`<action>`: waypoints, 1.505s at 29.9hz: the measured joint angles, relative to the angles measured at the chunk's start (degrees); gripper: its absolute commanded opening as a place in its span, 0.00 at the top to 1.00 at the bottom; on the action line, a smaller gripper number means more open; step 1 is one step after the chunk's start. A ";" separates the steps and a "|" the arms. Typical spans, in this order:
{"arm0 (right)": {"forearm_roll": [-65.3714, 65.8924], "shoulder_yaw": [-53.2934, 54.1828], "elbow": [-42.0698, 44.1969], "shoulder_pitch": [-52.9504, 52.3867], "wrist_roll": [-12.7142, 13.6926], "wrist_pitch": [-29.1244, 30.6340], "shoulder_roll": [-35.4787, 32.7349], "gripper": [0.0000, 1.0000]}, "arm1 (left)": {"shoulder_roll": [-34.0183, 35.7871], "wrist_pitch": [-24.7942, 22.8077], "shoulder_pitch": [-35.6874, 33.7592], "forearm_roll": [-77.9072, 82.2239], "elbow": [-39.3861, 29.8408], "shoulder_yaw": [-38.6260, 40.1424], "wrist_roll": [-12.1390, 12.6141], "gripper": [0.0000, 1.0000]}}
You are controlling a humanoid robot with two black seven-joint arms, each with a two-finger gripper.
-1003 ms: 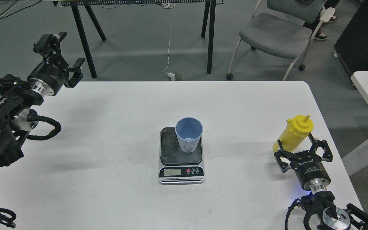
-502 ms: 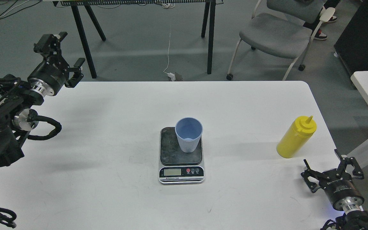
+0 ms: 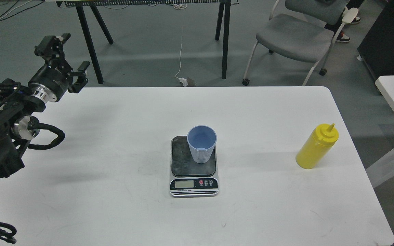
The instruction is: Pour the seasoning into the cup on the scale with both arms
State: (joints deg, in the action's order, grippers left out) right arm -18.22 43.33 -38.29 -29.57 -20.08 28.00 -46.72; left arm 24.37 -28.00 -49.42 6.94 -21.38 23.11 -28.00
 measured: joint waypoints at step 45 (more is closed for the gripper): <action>-5.93 -10.58 -3.45 -18.39 17.95 0.00 22.22 0.01 | 3.36 0.00 -5.24 2.14 -10.17 6.30 0.00 0.01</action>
State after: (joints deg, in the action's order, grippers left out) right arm -24.15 32.75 -41.74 -47.96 -2.13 28.00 -24.50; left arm 27.73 -28.00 -54.66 9.09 -31.55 29.41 -28.00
